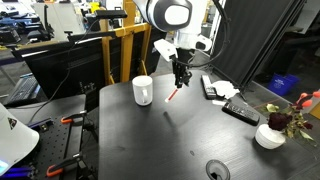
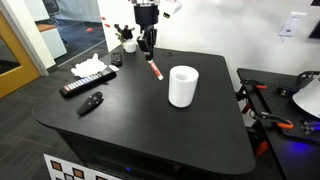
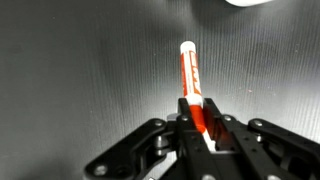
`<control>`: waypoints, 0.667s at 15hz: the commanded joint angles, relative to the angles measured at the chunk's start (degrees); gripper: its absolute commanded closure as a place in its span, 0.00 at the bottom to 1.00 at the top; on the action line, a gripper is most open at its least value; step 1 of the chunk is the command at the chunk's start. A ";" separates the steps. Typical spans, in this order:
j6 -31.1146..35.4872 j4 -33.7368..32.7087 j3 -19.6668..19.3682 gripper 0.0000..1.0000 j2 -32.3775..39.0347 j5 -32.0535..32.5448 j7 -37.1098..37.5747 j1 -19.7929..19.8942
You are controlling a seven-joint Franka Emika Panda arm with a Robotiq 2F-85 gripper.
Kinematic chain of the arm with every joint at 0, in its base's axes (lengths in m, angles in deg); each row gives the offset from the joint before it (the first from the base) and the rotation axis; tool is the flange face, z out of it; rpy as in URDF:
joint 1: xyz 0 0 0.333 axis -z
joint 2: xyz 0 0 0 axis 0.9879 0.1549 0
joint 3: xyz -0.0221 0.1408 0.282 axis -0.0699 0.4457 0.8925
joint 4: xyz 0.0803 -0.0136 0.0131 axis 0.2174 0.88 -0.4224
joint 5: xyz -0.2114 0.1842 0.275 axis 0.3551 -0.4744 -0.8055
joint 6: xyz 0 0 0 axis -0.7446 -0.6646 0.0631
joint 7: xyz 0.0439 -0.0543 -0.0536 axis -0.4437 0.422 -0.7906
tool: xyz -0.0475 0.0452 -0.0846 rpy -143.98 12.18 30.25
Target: Remove the orange marker from the white mug
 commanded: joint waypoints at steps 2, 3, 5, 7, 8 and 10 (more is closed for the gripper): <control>-1.80 -4.51 -0.82 0.95 4.05 1.27 0.31 -0.28; -1.97 -4.83 -0.94 0.95 4.56 1.38 0.35 -0.27; -2.54 -5.62 -1.35 0.95 5.60 1.91 0.71 -0.42; -3.09 -6.36 -1.55 0.95 6.37 2.50 0.77 -0.44; -3.29 -6.69 -1.59 0.95 6.61 2.67 0.79 -0.45; -3.99 -7.38 -1.57 0.56 6.93 2.81 1.00 -0.55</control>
